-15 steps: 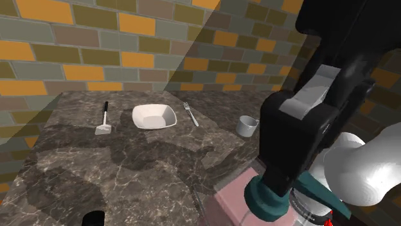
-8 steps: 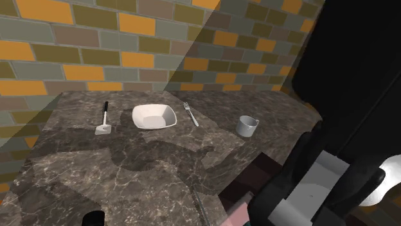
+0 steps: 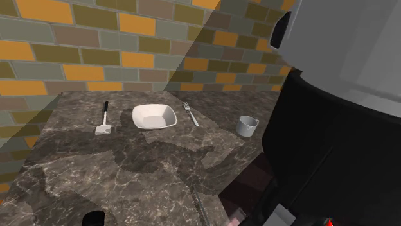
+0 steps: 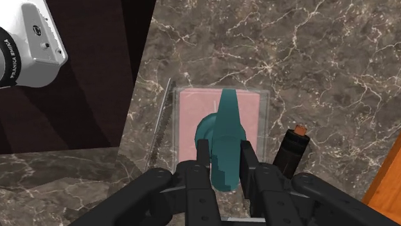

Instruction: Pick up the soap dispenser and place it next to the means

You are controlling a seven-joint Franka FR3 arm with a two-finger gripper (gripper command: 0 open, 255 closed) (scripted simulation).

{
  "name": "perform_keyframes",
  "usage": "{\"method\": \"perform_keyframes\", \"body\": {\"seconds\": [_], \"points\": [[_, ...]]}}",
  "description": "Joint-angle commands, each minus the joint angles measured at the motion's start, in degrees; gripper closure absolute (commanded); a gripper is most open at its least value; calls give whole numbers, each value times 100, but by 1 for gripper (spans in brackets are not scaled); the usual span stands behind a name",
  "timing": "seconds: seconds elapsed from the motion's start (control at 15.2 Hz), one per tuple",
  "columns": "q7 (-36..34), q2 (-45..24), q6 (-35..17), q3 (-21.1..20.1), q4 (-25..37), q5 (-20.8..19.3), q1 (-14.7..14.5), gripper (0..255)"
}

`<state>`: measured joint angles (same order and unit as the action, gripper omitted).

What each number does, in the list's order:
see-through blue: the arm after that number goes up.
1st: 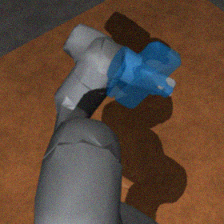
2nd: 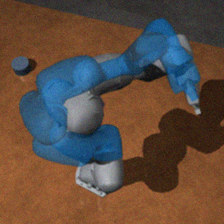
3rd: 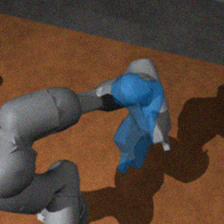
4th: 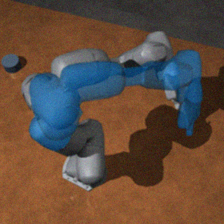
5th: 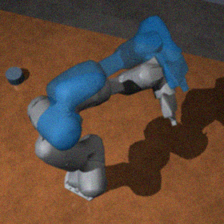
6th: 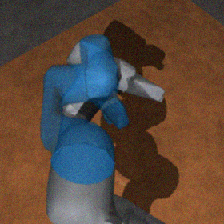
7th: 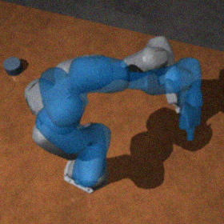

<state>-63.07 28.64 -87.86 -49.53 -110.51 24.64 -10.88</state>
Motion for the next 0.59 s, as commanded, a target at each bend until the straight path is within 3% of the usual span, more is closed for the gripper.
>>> {"method": "perform_keyframes", "body": {"seconds": [0.0,0.53], "points": [[31,41,-156,-28,-187,39,-22,255],[135,124,-726,-174,-818,170,-76,255]]}}
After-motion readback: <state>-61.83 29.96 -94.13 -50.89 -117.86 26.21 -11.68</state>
